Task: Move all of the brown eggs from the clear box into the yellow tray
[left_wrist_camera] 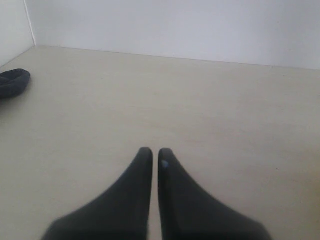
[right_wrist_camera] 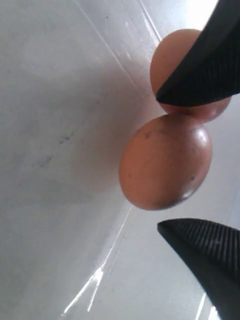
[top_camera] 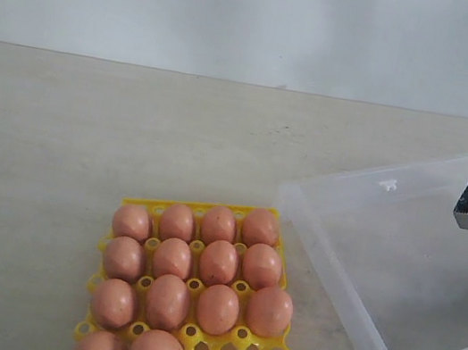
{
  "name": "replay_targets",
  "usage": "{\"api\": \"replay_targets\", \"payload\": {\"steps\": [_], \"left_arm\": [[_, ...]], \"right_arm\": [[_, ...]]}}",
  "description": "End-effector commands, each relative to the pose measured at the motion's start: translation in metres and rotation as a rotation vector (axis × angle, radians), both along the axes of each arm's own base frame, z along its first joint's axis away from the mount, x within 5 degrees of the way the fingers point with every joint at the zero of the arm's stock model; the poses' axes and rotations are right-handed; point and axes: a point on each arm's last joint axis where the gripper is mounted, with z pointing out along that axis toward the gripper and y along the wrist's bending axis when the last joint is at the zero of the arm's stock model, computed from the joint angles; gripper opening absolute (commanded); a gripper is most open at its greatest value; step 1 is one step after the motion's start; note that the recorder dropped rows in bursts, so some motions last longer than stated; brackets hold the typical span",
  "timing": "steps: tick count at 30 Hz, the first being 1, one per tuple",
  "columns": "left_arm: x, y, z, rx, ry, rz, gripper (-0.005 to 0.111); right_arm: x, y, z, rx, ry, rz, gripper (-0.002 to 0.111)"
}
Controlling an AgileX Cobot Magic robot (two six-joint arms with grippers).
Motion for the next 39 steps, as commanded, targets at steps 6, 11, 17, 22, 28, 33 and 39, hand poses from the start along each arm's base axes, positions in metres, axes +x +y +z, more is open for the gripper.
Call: {"api": "replay_targets", "payload": {"steps": [6,11,17,22,28,33,39], "left_arm": [[0.000,0.000,-0.001,0.004,-0.003,-0.004,0.004],[0.000,0.000,-0.001,0.004,-0.003,-0.004,0.004],[0.000,0.000,-0.001,0.004,-0.003,-0.004,0.004],[0.000,0.000,-0.001,0.004,-0.003,-0.004,0.004],[0.000,0.000,-0.001,0.004,-0.003,-0.004,0.004],[0.000,0.000,-0.001,0.004,-0.003,-0.004,0.004],[0.000,0.000,-0.001,0.004,-0.003,-0.004,0.004]], "right_arm": [[0.002,-0.004,-0.018,-0.025,0.043,0.032,0.059],[0.002,-0.005,-0.022,-0.042,0.043,0.015,0.048],[0.007,-0.007,-0.024,-0.055,-0.017,0.017,0.000],[0.014,-0.004,-0.025,-0.065,-0.145,-0.148,0.000],[0.024,0.015,-0.029,0.129,-0.264,-0.324,0.000],[0.030,0.021,-0.027,0.190,-0.327,-0.384,0.000],[0.036,0.021,-0.009,0.212,-0.444,-0.393,0.000]]}}
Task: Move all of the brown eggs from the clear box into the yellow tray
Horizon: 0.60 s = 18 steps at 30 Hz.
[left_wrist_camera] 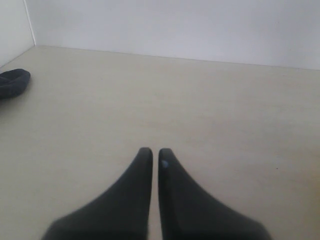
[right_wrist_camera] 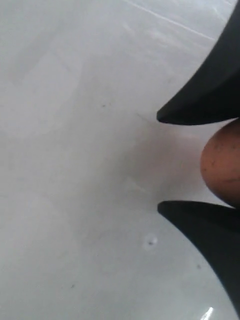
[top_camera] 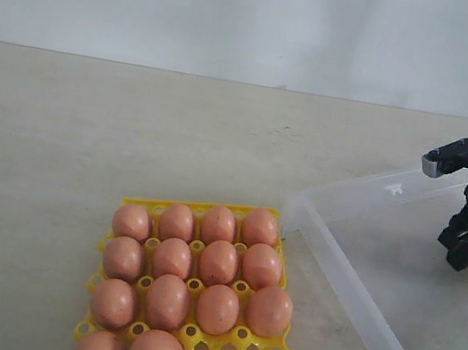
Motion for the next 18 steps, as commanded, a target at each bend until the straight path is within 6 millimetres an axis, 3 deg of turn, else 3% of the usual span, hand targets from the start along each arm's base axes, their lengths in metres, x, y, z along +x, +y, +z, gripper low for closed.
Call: {"api": "replay_targets", "payload": {"steps": [1,15,18], "left_arm": [[0.0000,-0.0002,-0.0008,0.004,-0.003,-0.004,0.004],[0.0000,-0.0002,-0.0008,0.004,-0.003,-0.004,0.004],[0.0000,-0.0002,-0.0008,0.004,-0.003,-0.004,0.004]], "right_arm": [[0.0050,0.0005,0.0101,0.006,-0.095,-0.021,0.000],[0.0038,0.0009,0.0118,0.011,-0.087,-0.030,0.000],[0.0012,0.0018,0.0115,0.021,-0.059,-0.041,0.006]]}}
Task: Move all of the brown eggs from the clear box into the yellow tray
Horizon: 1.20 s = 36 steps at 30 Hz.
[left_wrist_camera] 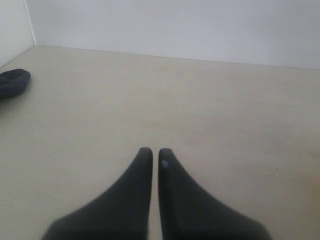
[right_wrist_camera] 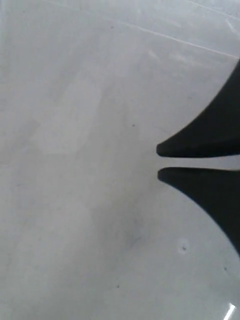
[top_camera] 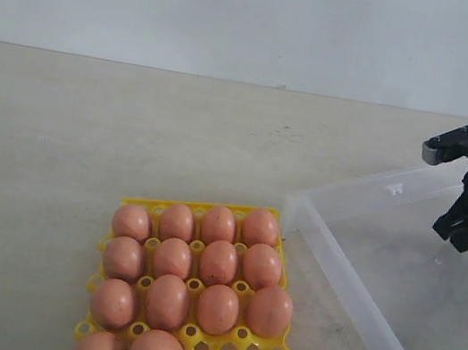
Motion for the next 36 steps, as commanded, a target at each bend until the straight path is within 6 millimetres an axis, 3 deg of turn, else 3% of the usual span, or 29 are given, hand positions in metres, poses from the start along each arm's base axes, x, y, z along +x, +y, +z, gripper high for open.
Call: {"api": "replay_targets", "payload": {"steps": [1,5,8,12,17,21,24,32,36], "left_arm": [[0.000,0.000,-0.001,0.004,-0.003,-0.004,0.004],[0.000,0.000,-0.001,0.004,-0.003,-0.004,0.004],[0.000,0.000,-0.001,0.004,-0.003,-0.004,0.004],[0.000,0.000,-0.001,0.004,-0.003,-0.004,0.004],[0.000,0.000,-0.001,0.004,-0.003,-0.004,0.004],[0.000,0.000,-0.001,0.004,-0.003,-0.004,0.004],[0.000,0.000,-0.001,0.004,-0.003,-0.004,0.004],[0.000,0.000,-0.001,0.004,-0.003,-0.004,0.004],[0.000,0.000,-0.001,0.004,-0.003,-0.004,0.004]], "right_arm": [[-0.005,0.002,0.004,0.023,0.035,-0.019,0.012],[-0.010,0.003,0.003,0.036,0.091,-0.021,0.033],[-0.014,0.004,0.005,0.044,0.129,-0.034,0.040],[-0.016,0.004,0.023,0.041,0.092,-0.062,0.041],[-0.025,0.005,0.059,0.054,0.036,-0.268,0.041],[-0.040,0.007,0.074,0.059,0.122,-0.424,0.041],[-0.047,0.004,0.074,0.009,0.194,-0.485,0.041],[-0.049,-0.015,0.076,-0.196,0.143,-0.707,0.041],[-0.049,-0.015,0.076,-0.200,0.143,-0.710,0.041]]}}
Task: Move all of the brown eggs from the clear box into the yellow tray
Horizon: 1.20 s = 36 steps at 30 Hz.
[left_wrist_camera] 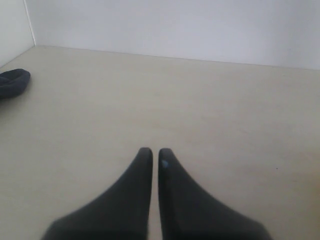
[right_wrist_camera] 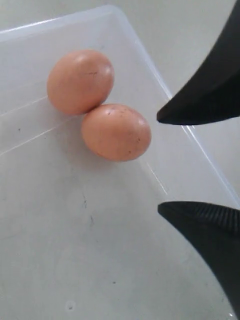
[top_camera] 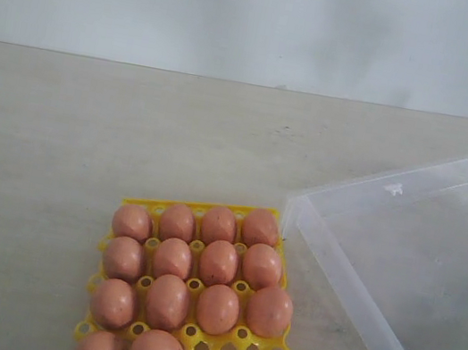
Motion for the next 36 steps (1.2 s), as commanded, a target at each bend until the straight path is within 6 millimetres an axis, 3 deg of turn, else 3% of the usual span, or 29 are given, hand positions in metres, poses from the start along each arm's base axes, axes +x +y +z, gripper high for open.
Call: {"api": "replay_targets", "payload": {"steps": [1,6,19,26,36], "left_arm": [[0.000,0.000,-0.001,0.004,-0.003,-0.004,0.004],[0.000,0.000,-0.001,0.004,-0.003,-0.004,0.004],[0.000,0.000,-0.001,0.004,-0.003,-0.004,0.004],[0.000,0.000,-0.001,0.004,-0.003,-0.004,0.004],[0.000,0.000,-0.001,0.004,-0.003,-0.004,0.004]], "right_arm": [[-0.002,-0.003,0.003,-0.028,-0.003,-0.020,0.041],[0.001,-0.005,-0.009,-0.047,0.038,-0.007,0.041],[0.009,-0.011,-0.069,-0.071,0.208,0.005,0.041],[0.012,-0.014,-0.078,-0.095,0.206,0.008,0.041],[0.025,-0.015,-0.082,-0.097,0.063,0.057,0.041]]}}
